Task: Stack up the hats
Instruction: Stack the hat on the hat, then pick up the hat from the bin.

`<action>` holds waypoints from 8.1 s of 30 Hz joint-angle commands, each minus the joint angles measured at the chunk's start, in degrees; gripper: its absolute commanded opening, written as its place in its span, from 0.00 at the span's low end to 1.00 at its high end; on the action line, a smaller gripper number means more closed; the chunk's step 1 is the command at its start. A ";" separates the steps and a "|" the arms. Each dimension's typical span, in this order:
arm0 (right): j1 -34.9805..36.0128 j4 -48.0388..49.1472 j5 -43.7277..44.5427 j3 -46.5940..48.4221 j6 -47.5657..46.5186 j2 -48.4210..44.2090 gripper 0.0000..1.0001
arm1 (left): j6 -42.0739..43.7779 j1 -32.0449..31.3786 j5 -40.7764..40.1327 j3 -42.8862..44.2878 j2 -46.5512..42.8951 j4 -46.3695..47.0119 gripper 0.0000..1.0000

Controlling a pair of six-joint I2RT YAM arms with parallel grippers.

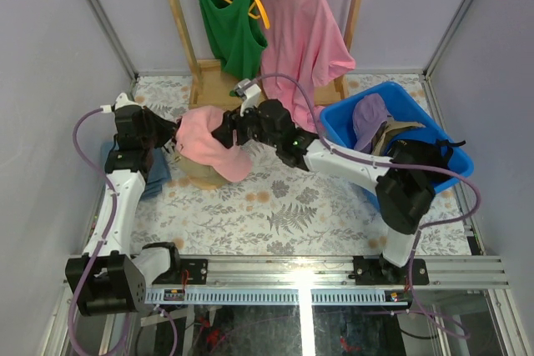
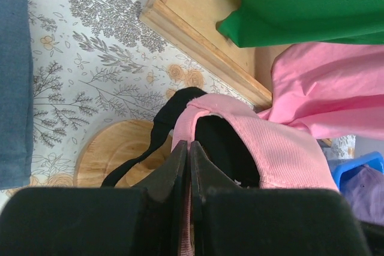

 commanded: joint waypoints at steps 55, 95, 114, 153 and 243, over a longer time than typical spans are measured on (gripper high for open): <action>0.32 78.03 13.41 -39.43 59.45 21.08 1.00 | -2.43 1.48 7.51 -1.29 1.28 6.05 0.00; 1.61 78.14 12.55 -48.58 55.38 10.80 0.08 | -3.00 1.56 4.73 -0.38 -1.13 3.74 0.00; 3.35 77.90 13.79 -49.46 59.44 15.79 0.07 | -3.18 1.61 -3.97 -0.30 -4.72 -2.09 0.00; 3.12 53.94 14.69 -42.34 59.58 18.33 0.20 | -4.54 1.90 -6.61 -5.55 -4.12 -1.15 0.04; -27.43 -22.84 43.80 -36.97 14.33 -38.32 0.78 | -12.07 3.16 -6.64 -2.58 -21.35 -5.52 0.89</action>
